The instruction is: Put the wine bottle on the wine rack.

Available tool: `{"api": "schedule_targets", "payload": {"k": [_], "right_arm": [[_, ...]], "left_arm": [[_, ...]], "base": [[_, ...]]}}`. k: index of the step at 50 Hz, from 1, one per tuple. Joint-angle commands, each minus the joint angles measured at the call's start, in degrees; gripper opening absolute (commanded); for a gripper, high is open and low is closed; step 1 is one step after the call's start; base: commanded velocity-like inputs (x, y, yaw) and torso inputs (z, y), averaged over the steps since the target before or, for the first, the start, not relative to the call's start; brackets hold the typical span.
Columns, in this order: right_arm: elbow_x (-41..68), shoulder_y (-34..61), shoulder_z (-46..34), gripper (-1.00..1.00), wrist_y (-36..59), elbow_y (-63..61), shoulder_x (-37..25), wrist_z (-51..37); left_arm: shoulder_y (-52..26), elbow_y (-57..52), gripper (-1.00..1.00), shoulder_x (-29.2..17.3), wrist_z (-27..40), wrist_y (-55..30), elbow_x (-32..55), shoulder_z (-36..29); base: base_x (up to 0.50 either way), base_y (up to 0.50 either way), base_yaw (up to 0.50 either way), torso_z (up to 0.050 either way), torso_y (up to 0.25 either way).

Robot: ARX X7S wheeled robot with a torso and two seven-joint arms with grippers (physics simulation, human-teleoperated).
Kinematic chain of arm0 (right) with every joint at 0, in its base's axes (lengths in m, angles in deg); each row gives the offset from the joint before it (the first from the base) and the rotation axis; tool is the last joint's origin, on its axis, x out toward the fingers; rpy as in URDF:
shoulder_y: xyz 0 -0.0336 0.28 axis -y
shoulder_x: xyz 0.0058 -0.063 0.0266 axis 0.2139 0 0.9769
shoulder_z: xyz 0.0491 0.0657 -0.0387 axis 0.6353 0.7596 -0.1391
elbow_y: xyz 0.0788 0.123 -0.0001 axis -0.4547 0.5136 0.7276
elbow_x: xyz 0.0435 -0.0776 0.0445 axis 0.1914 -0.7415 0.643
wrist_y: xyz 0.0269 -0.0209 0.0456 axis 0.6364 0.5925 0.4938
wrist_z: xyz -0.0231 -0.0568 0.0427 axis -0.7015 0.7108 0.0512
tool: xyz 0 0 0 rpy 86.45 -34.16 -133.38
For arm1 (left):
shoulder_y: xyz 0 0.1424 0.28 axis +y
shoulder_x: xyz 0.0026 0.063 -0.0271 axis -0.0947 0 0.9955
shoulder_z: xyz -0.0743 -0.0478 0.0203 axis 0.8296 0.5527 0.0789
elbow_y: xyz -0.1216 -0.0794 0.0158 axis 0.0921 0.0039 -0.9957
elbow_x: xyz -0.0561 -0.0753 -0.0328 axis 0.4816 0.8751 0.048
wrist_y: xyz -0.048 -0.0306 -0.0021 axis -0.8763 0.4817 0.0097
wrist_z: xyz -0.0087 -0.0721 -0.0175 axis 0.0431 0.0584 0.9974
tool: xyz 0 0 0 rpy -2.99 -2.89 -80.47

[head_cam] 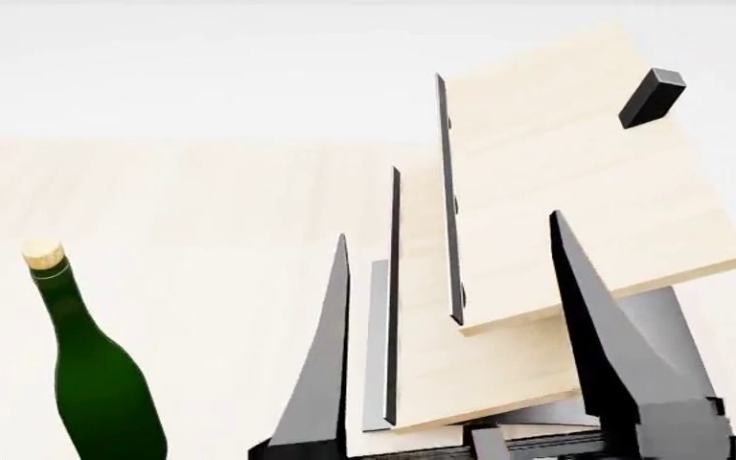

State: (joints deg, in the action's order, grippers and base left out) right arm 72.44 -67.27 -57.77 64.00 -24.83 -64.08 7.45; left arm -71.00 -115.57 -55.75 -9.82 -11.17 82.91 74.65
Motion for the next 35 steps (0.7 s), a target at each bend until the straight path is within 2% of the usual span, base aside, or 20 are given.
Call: {"api": "schedule_targets", "payload": {"k": [1,6,10,15,18,21,24,25,27,28,30,32,35], "right_arm": [[8.7,20.3,2.8,1.0,21.1,-2.5,2.4,-0.2],[10.5,27.0,2.4,1.0,28.0,-0.8,2.5,-1.1],[18.8,34.4,8.7,1.0,37.2,0.1,6.6,2.0],[27.1,41.6,16.4,1.0,47.9,7.4,10.8,5.3],[28.4,42.5,16.2,1.0,48.5,10.2,10.4,6.8],[27.3,43.4,12.6,1.0,45.9,13.6,7.7,9.2],[35.4,44.8,20.4,1.0,53.8,14.9,11.5,11.2],[39.4,46.0,23.9,1.0,59.1,15.1,13.2,11.6],[42.0,48.3,25.3,1.0,63.5,15.8,13.2,11.0],[49.3,48.9,27.5,1.0,64.9,18.7,13.1,7.9],[66.5,50.8,30.2,1.0,64.8,28.8,10.3,-5.5],[83.7,51.7,30.0,1.0,64.1,32.4,9.0,-11.0],[94.6,53.3,28.4,1.0,62.4,39.4,7.5,-17.4]], "left_arm": [[-0.1,-0.2,1.0,-0.2,0.2,-0.1,0.1,0.1],[-0.1,-0.1,1.0,-0.2,0.3,-0.1,0.1,0.0],[-0.1,-0.1,1.0,-0.3,0.5,-0.1,0.3,0.2],[-0.1,-0.2,1.0,-0.3,0.5,-0.1,-0.1,-0.2],[0.0,-0.1,1.0,-0.3,0.6,0.0,-0.1,-0.1],[0.0,-0.2,1.0,-0.4,0.6,0.0,-0.3,-0.3],[-0.1,0.4,1.0,-0.4,0.7,0.2,-0.2,-0.3],[-0.1,0.5,1.0,-0.4,0.7,0.2,-0.2,-0.3],[-0.2,0.5,1.0,-0.4,0.7,0.2,-0.4,-0.5],[-0.2,0.4,1.0,-0.4,0.7,0.2,-0.3,-0.6],[-0.4,0.4,1.0,-0.4,0.7,-0.1,-0.2,-0.5],[-0.4,0.4,1.0,-0.4,0.7,-0.1,-0.1,-0.5],[-0.5,0.6,1.0,-0.4,0.7,0.0,-0.1,-0.6]], "base": [[0.0,0.0,0.0,0.0,0.0],[0.0,0.0,0.0,0.0,0.0],[0.0,0.0,0.0,0.0,0.0],[0.0,0.0,0.0,0.0,0.0],[0.0,0.0,0.0,0.0,0.0],[0.0,0.0,0.0,0.0,0.0],[0.0,0.0,0.0,0.0,0.0],[0.0,0.0,0.0,0.0,0.0],[0.0,0.0,0.0,0.0,0.0],[0.0,0.0,0.0,0.0,0.0],[0.0,0.0,0.0,0.0,0.0],[0.0,0.0,0.0,0.0,0.0],[0.0,0.0,0.0,0.0,0.0]]}}
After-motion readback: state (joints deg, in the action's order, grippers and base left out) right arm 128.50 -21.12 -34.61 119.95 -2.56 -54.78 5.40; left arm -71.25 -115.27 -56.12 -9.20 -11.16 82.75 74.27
